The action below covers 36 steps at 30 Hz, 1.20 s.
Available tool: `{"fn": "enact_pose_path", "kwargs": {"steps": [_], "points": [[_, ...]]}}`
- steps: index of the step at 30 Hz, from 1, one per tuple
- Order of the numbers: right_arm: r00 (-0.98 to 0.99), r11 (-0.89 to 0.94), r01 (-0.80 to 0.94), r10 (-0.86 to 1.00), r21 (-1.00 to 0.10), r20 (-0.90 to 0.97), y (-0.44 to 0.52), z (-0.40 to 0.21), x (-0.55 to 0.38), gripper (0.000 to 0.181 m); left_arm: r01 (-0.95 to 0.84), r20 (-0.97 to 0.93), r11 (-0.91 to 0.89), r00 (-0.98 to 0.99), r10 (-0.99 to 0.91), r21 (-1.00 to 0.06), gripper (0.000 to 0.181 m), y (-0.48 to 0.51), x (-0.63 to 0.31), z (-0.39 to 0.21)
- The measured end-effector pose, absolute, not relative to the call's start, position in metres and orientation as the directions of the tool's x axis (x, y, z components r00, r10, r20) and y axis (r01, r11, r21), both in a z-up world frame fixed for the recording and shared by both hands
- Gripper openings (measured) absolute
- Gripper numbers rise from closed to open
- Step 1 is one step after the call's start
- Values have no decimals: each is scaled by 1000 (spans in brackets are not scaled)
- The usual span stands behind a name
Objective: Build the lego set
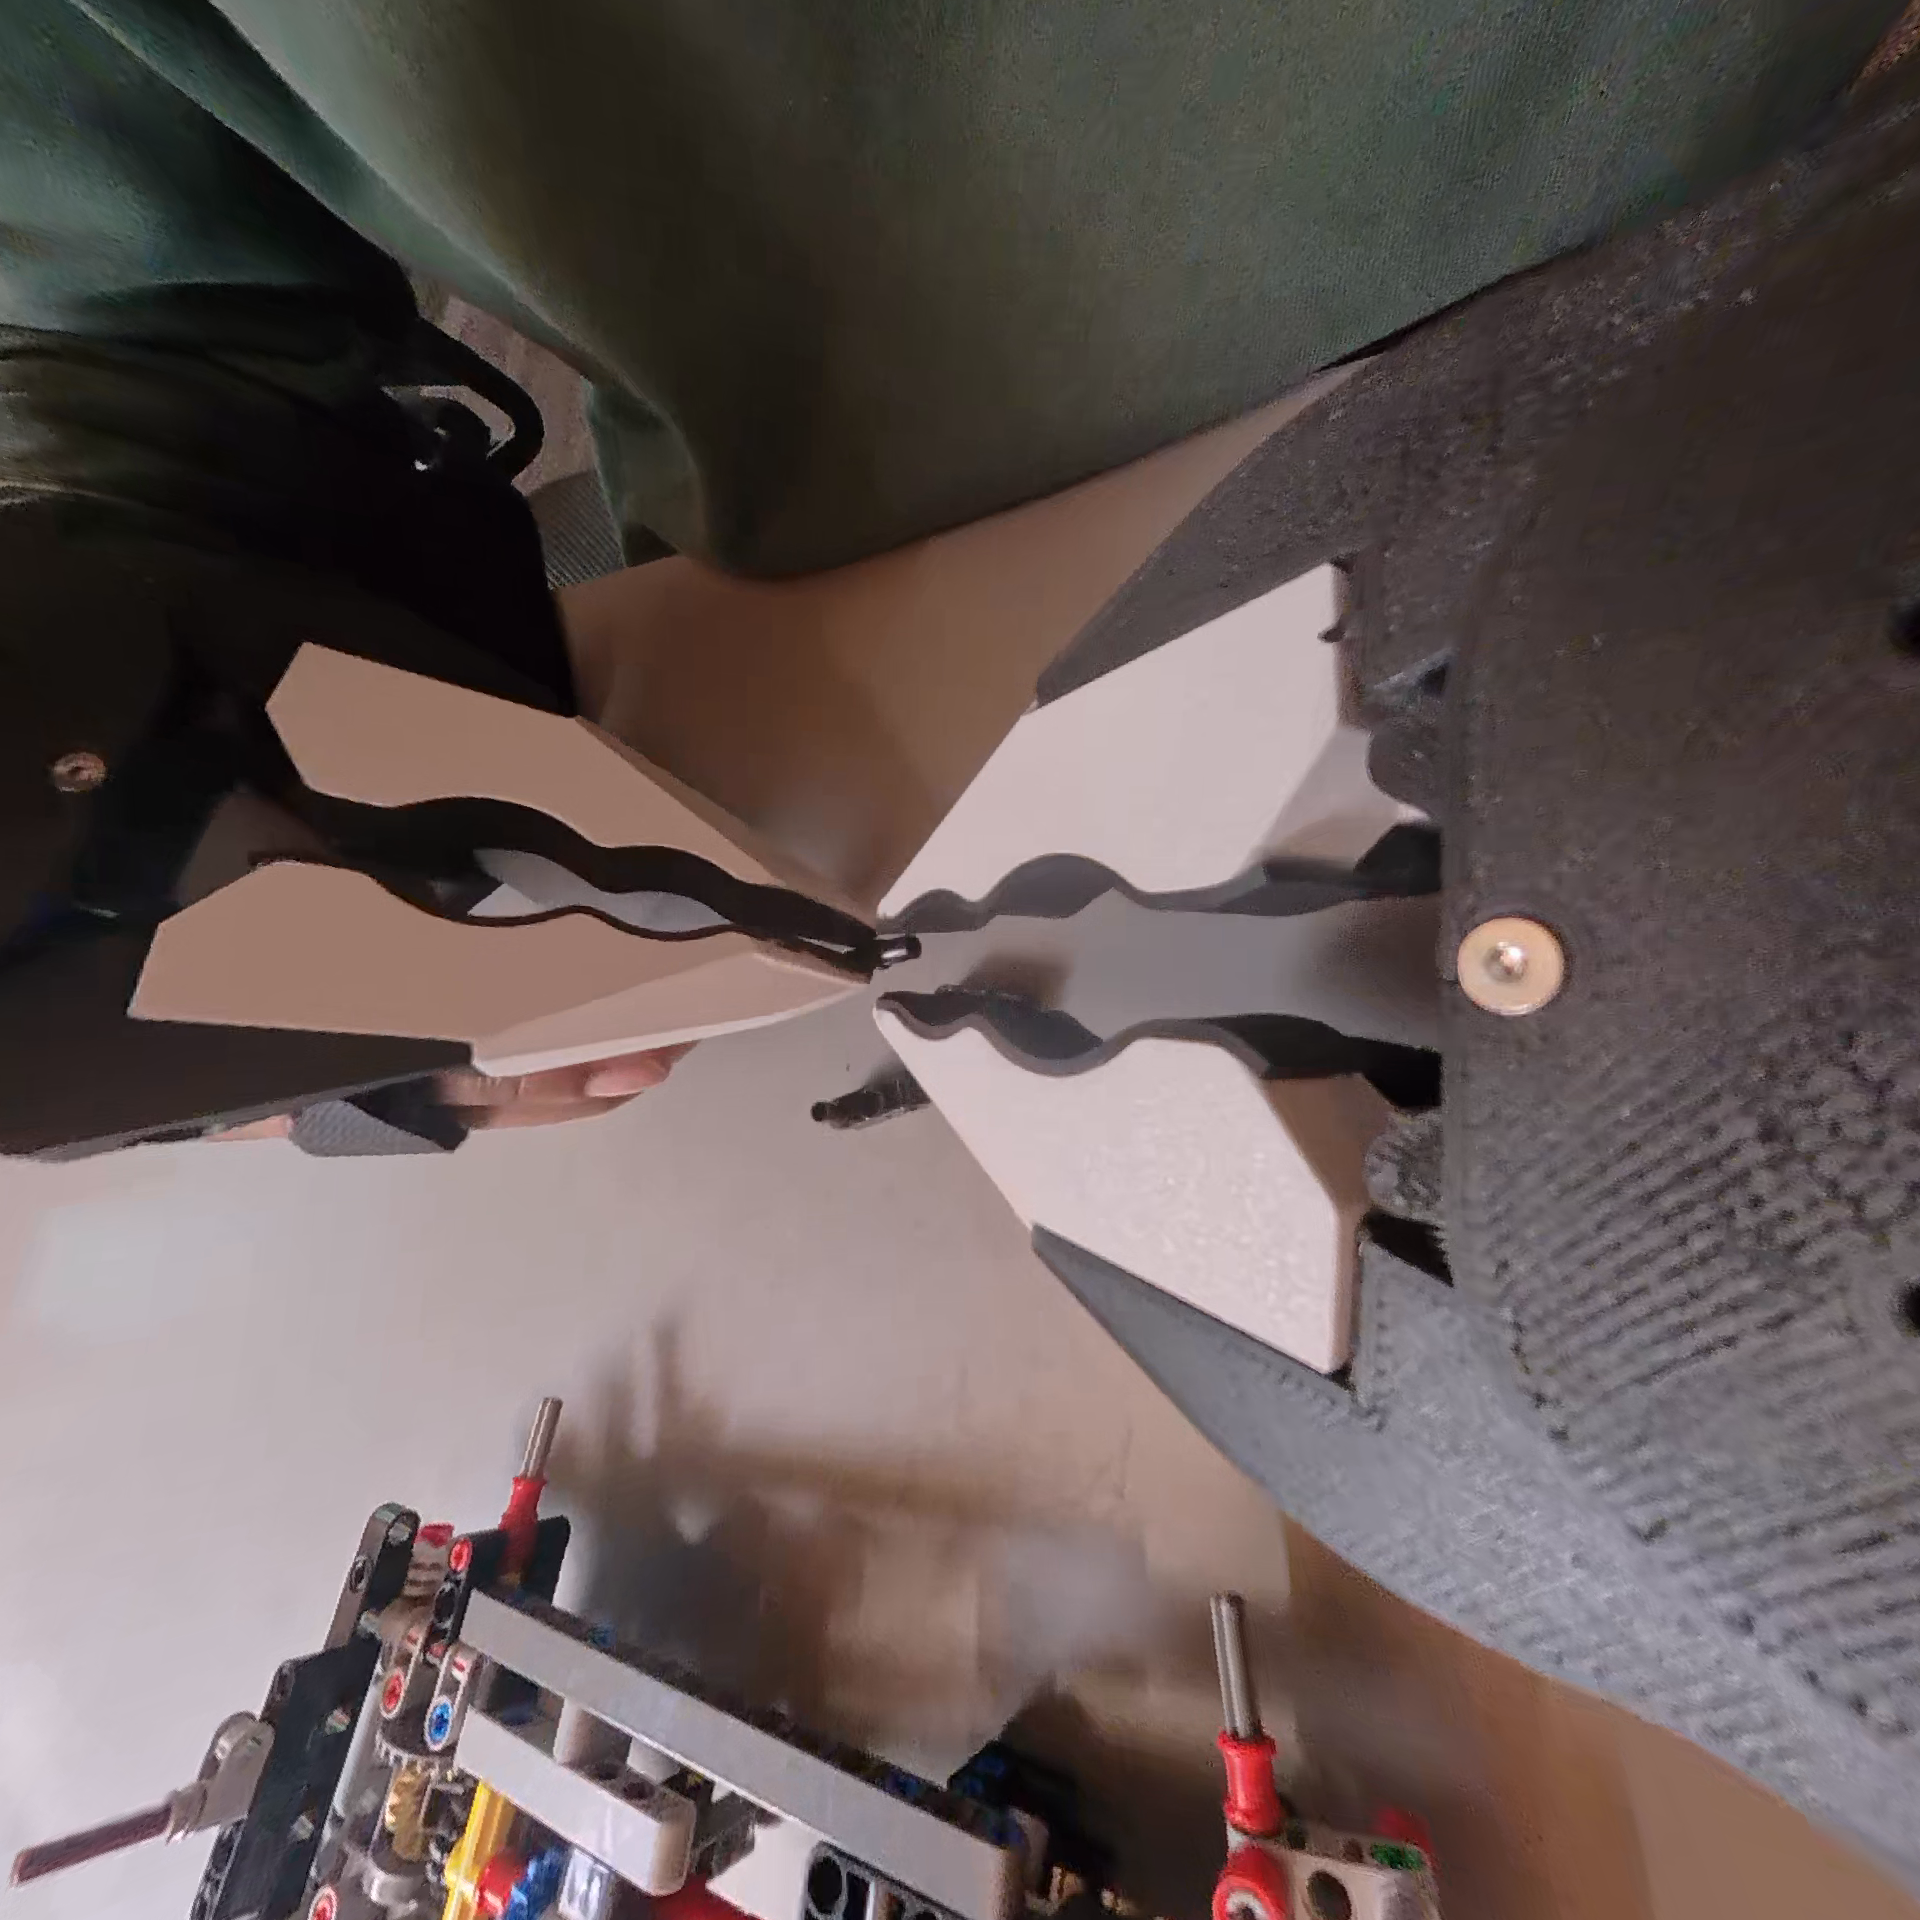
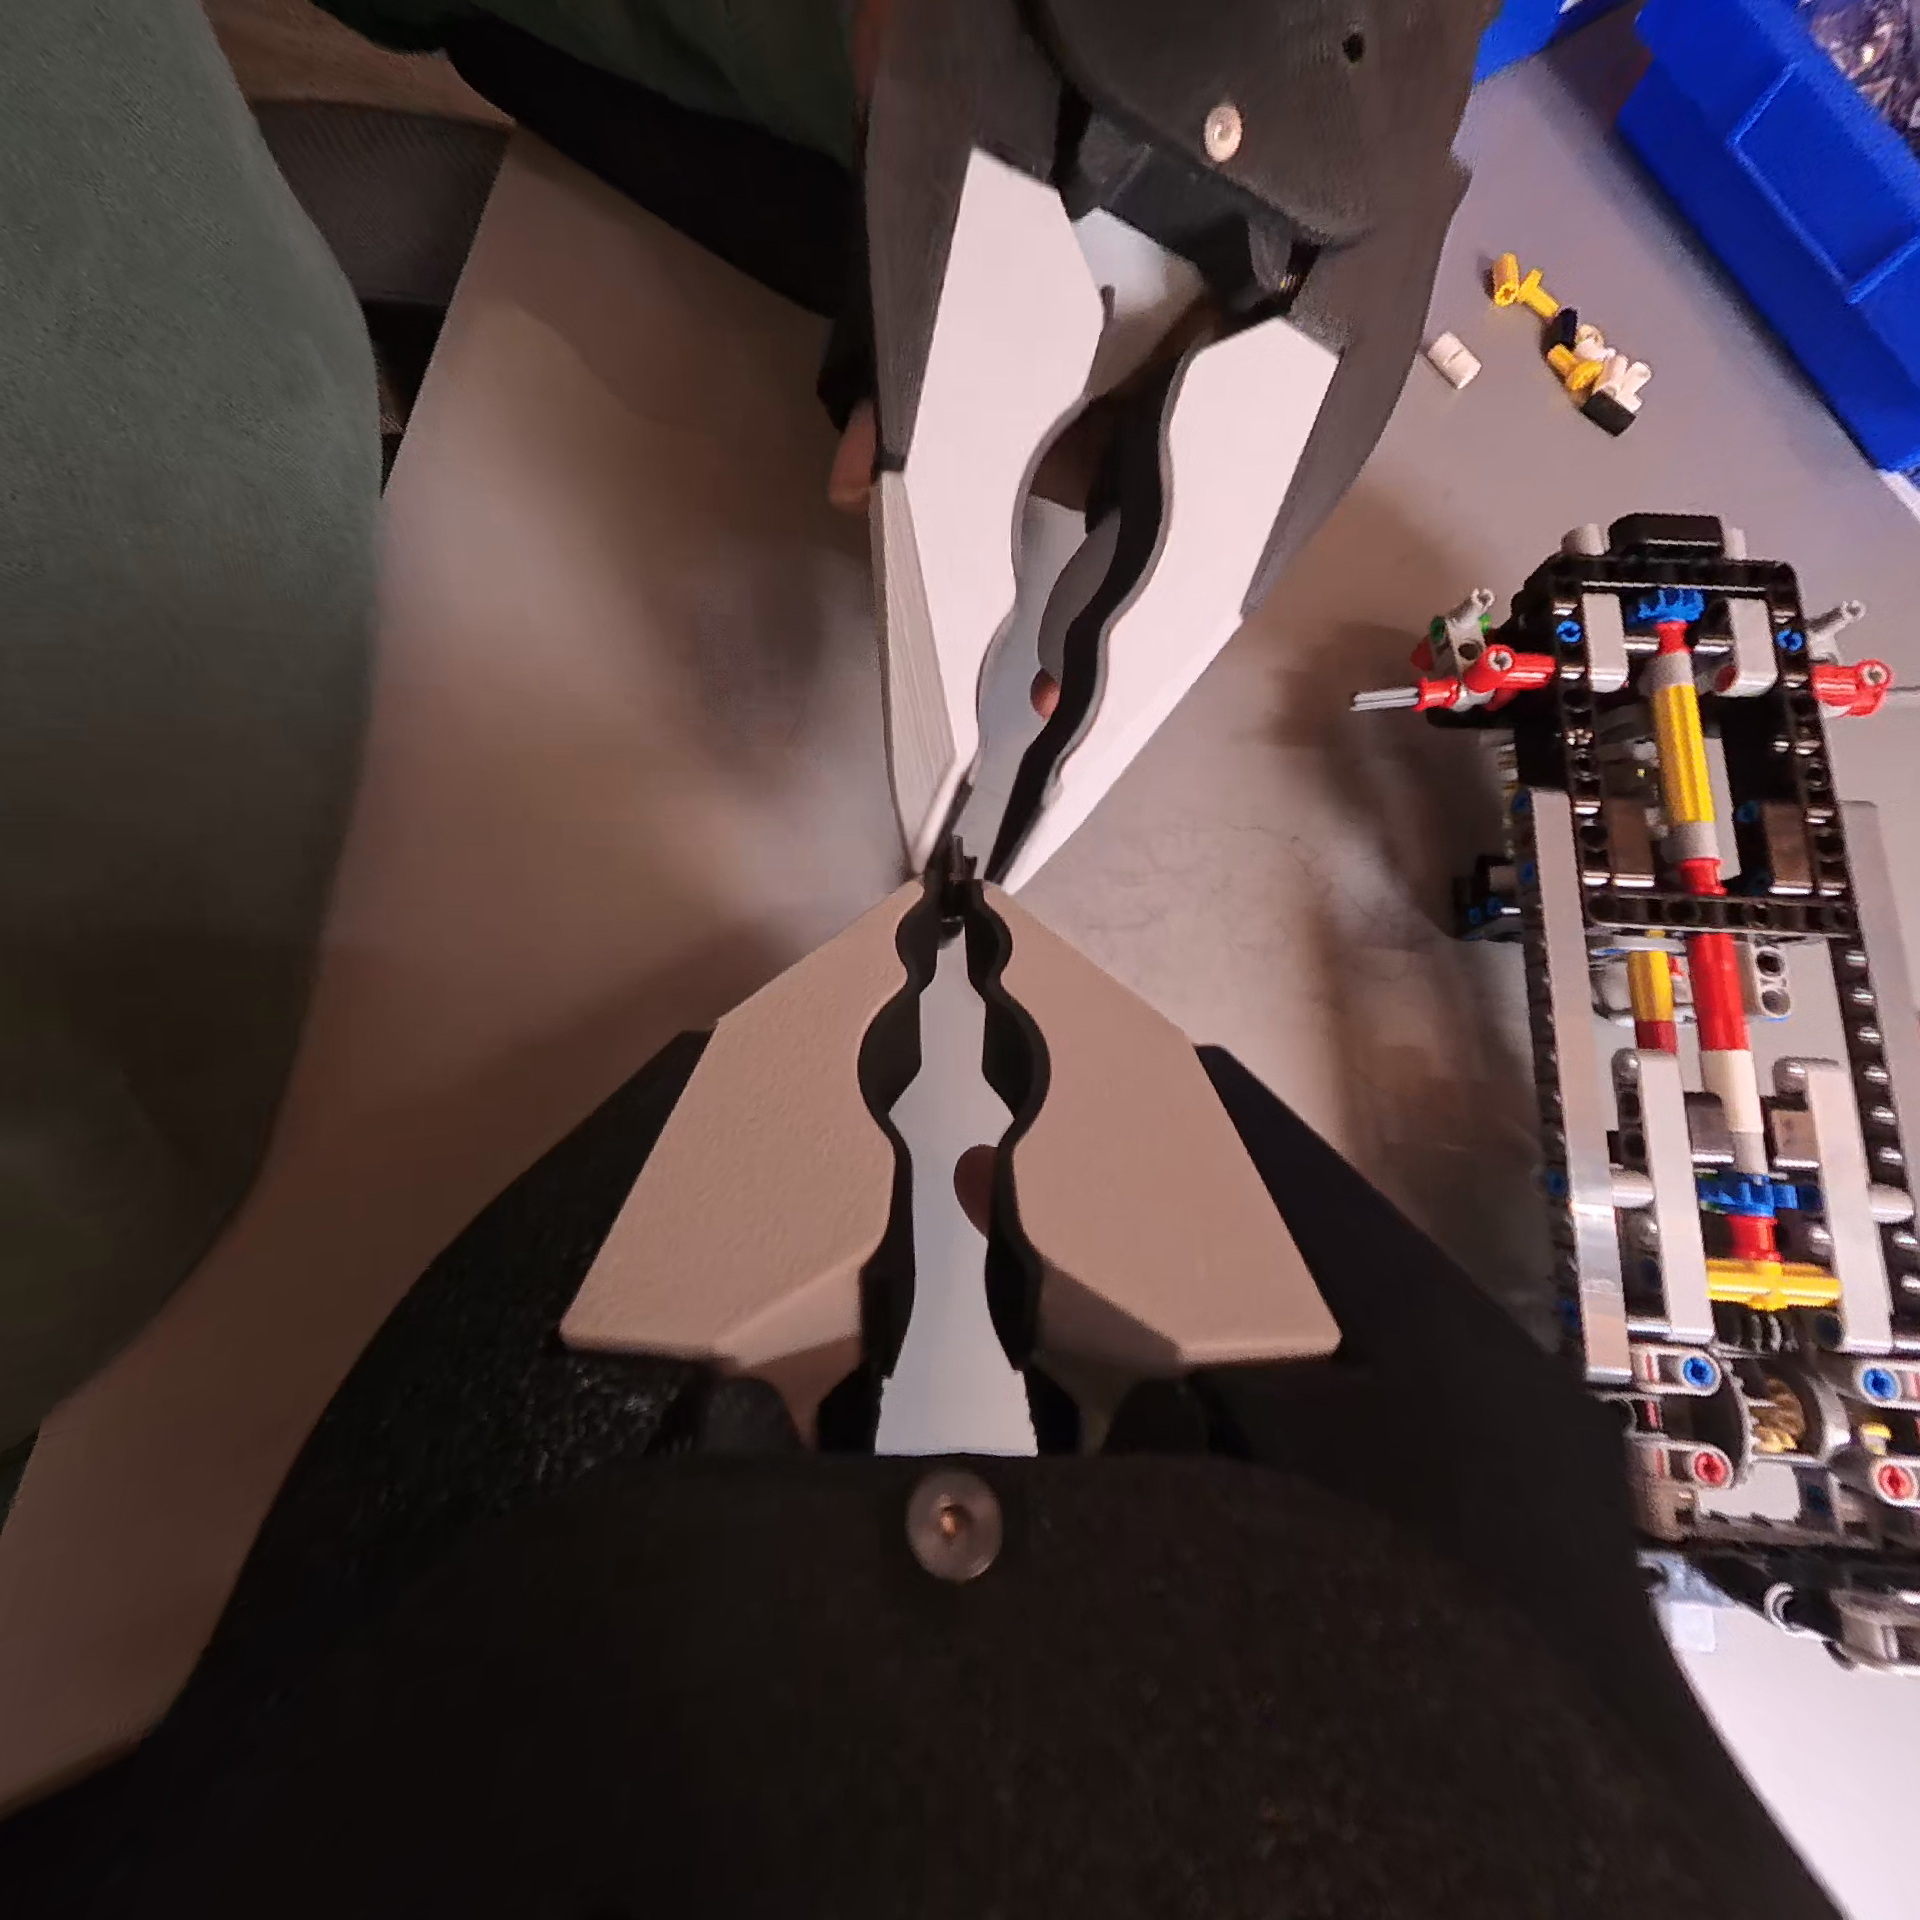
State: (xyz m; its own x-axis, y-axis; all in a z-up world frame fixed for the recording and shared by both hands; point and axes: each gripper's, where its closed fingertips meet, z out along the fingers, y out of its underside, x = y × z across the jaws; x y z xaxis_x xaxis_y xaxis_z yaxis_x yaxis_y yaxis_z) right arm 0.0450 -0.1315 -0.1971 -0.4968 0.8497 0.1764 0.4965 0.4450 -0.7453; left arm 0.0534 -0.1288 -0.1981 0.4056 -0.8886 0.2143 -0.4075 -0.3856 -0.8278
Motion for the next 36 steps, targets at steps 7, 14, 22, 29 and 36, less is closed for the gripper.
{"fn": "enact_pose_path", "kwargs": {"steps": [7,14,22,29,36], "points": [[-491,404,423,855,-811,170,-133,-180,43,0,-390,203,-356,381,-902,-849,3,-132,55,-191],[-503,407,312,837,-858,214,-139,-162,43,7,-259,274,-357,306,-912,-897,3,-135,56,-168],[-519,453,322,819,-831,245,-141,-167,45,6,-286,271,-357,300,-915,-889,3,-138,57,-172],[-545,500,338,795,-798,267,-142,-170,46,1,-310,269,-356,289,-919,-881,3,-142,59,-176],[-574,559,484,784,-673,238,-127,-182,47,1,-427,136,-321,409,-902,-845,24,-125,40,-195]]}}
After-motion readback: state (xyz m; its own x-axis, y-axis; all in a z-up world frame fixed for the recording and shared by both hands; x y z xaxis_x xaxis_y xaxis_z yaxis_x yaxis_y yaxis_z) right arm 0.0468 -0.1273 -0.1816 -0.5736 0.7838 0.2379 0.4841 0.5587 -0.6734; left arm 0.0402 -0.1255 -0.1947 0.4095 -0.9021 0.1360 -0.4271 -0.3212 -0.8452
